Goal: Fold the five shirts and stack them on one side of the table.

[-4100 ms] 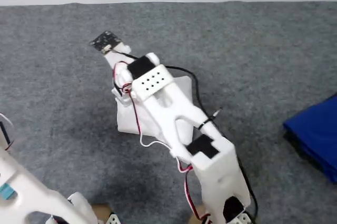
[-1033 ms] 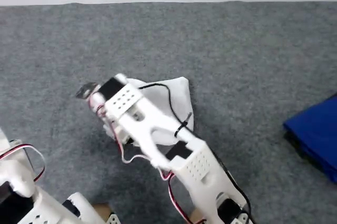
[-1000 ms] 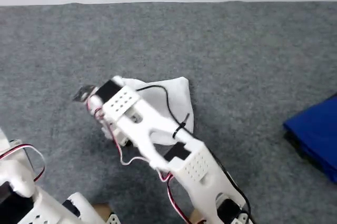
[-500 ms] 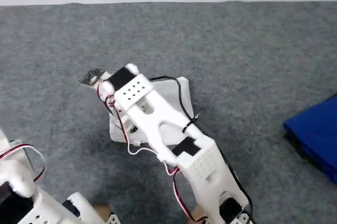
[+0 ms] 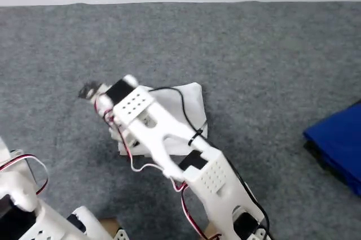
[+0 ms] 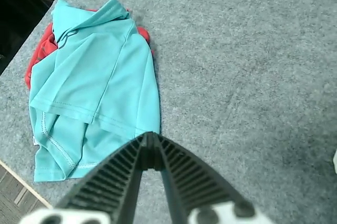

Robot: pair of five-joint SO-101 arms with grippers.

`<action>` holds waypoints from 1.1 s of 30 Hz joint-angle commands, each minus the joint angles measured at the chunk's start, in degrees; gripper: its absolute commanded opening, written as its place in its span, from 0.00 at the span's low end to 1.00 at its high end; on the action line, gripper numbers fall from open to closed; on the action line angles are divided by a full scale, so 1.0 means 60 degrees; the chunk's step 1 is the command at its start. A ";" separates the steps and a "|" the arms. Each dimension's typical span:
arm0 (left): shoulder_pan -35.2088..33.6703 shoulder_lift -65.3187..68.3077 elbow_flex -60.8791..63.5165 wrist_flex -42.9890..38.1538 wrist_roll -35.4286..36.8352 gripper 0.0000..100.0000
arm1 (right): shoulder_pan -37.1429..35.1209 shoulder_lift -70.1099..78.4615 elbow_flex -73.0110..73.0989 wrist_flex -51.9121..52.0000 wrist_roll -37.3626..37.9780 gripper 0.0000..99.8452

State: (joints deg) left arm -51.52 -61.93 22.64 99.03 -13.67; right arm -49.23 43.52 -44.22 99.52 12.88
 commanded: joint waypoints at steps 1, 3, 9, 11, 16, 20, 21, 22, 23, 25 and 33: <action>-0.0015 0.0059 -0.0037 -0.0176 -0.0059 0.00 | 0.0198 -0.0593 -0.0527 0.0183 0.0088 0.01; -0.0015 0.0059 -0.0037 -0.0176 -0.0059 0.00 | -0.0066 -0.0110 -0.0527 0.0183 0.0059 0.01; -0.0015 0.0059 -0.0037 -0.0176 -0.0059 0.00 | -0.0330 0.1062 -0.0747 0.0212 0.0088 0.01; -0.0015 0.0059 -0.0037 -0.0176 -0.0059 0.00 | 0.0227 0.0945 -0.1260 0.0432 0.0088 0.01; -0.0015 0.0059 -0.0037 -0.0176 -0.0059 0.00 | 0.2278 0.0388 -0.2813 0.0418 0.0103 0.01; -0.0015 0.0059 -0.0022 -0.0176 -0.0059 0.00 | 0.3480 0.0623 -0.3839 0.0403 0.0498 0.01; -0.0015 0.0059 -0.0022 -0.0176 -0.0059 0.00 | 0.3700 0.0784 -0.3941 0.0403 0.0615 0.01; -0.0015 0.0059 -0.0022 -0.0176 -0.0059 0.00 | 0.3890 0.1004 -0.4015 0.0403 0.0674 0.01; -0.0015 0.0059 -0.0022 -0.0176 -0.0059 0.00 | 0.4066 0.1253 -0.4059 0.0403 0.0689 0.01; -0.0015 0.0059 -0.0022 -0.0176 -0.0059 0.00 | 0.4418 0.1824 -0.4059 0.0168 0.0689 0.01; -0.0015 0.0059 -0.0022 -0.0176 -0.0088 0.00 | 0.5619 0.3568 -0.4440 -0.1077 0.0703 0.01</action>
State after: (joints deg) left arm -51.52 -61.93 22.64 99.03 -13.67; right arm -16.97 65.14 -66.02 94.68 16.57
